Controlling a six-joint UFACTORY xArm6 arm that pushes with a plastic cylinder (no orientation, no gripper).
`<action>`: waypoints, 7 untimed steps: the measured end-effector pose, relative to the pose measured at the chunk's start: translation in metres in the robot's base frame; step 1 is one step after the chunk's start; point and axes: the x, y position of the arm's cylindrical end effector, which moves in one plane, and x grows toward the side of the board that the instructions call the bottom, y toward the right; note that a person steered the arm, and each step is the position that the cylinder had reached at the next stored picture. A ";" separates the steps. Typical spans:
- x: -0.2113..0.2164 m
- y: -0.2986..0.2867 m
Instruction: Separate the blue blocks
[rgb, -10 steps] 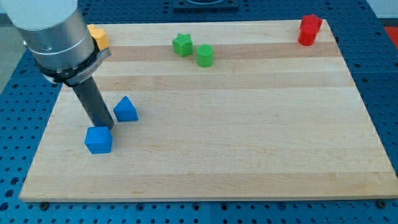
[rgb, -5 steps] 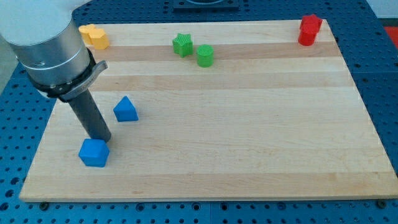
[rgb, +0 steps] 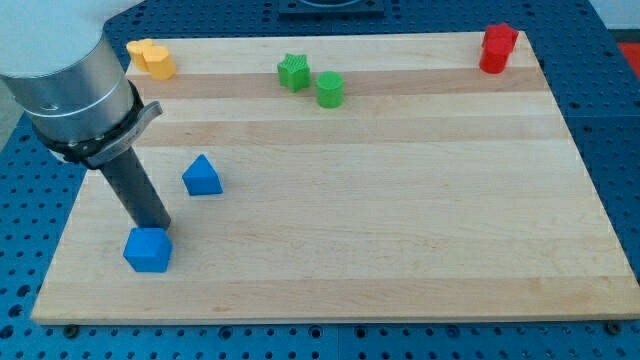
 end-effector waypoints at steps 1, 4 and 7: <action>0.000 -0.005; 0.000 -0.008; -0.070 -0.024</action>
